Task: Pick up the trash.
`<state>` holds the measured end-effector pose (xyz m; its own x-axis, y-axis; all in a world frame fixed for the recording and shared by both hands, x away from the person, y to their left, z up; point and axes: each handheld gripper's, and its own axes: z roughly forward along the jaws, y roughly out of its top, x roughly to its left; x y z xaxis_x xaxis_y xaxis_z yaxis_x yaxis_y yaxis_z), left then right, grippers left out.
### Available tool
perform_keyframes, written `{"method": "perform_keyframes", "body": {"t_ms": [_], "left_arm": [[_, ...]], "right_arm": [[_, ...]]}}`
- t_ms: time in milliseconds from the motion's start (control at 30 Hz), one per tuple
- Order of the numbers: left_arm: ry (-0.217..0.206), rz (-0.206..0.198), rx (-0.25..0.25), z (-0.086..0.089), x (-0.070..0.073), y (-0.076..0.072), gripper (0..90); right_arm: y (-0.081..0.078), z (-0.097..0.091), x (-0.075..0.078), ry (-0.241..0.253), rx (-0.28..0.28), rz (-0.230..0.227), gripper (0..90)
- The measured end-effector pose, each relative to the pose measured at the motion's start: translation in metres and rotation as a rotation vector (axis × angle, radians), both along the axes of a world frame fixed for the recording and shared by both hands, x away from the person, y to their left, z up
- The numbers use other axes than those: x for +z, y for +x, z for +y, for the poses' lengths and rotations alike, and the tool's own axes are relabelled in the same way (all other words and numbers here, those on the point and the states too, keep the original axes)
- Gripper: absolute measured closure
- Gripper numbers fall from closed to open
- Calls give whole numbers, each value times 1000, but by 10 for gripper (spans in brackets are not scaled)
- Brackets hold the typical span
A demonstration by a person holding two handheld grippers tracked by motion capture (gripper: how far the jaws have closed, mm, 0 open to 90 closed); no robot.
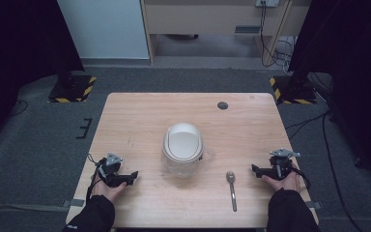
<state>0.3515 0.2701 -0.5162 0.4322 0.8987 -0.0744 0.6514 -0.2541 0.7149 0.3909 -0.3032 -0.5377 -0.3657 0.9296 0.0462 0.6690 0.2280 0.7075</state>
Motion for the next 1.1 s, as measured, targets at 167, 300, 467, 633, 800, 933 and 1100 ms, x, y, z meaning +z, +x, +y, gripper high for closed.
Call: {"method": "perform_keyframes", "body": {"t_ms": [167, 300, 467, 633, 800, 933, 1100], "left_arm": [[-130, -105, 10, 1, 24, -6, 185], [-175, -160, 16, 0, 35, -9, 189], [-193, -216, 15, -3, 47, -12, 192], [-235, -315, 9, -8, 68, -18, 201], [-233, -356, -10, -15, 78, -18, 201], [-245, -382, -30, -20, 87, -19, 219], [-257, -414, -50, -25, 100, -16, 222]], "right_arm": [[-1, -1, 0, 12, -10, -7, 8], [-1, 2, 0, 0, -14, 1, 8], [-2, 1, -1, -7, -9, -6, 9], [-2, 2, -1, -22, 2, -10, 9], [-2, 3, -1, -33, 5, -10, 8], [-2, 3, -1, -35, 6, -10, 8], [-2, 3, -1, -35, 3, -10, 8]]}}
